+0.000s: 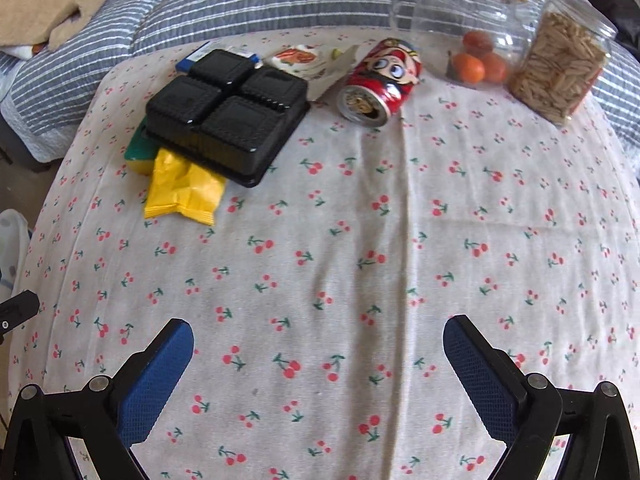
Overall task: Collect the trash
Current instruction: 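Move both grippers back over the table toward the remaining items, then grasp the black plastic tray with the left gripper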
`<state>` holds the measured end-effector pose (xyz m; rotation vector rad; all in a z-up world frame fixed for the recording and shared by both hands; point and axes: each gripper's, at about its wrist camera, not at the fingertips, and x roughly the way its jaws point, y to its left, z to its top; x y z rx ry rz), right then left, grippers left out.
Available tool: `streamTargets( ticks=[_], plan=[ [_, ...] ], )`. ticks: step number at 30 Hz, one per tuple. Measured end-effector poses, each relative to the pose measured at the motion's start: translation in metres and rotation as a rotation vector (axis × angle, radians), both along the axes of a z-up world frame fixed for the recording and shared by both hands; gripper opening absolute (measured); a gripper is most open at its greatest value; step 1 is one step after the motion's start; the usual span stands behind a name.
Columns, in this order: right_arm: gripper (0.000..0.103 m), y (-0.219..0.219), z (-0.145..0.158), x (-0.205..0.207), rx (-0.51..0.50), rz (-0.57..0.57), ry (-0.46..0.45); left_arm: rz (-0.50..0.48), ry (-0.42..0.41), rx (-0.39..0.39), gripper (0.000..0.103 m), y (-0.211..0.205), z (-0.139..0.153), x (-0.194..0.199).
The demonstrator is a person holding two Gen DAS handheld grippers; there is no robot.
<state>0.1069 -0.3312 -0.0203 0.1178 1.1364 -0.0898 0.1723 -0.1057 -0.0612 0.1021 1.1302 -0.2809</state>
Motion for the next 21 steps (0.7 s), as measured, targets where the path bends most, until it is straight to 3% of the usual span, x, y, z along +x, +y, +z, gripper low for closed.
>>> streamTargets(
  ticks=[4, 10, 15, 17, 21],
  plan=[
    [0.102, -0.032, 0.003, -0.005, 0.014, -0.053, -0.003, -0.008, -0.017, -0.056, 0.103, -0.024, 0.008, 0.019],
    [0.102, -0.071, 0.004, -0.004, 0.013, -0.132, 0.0, 0.0, -0.05, -0.054, 0.103, -0.079, 0.014, 0.054],
    [0.102, -0.094, 0.005, -0.005, 0.004, -0.169, -0.003, -0.053, -0.096, 0.047, 0.103, -0.131, 0.018, 0.083],
    [0.102, -0.102, 0.004, -0.007, 0.006, -0.187, -0.004, -0.03, -0.094, 0.039, 0.1, -0.133, 0.018, 0.096],
    [0.102, -0.116, 0.001, -0.012, 0.028, -0.214, 0.006, 0.03, -0.015, -0.06, 0.08, -0.121, 0.007, 0.117]
  ],
)
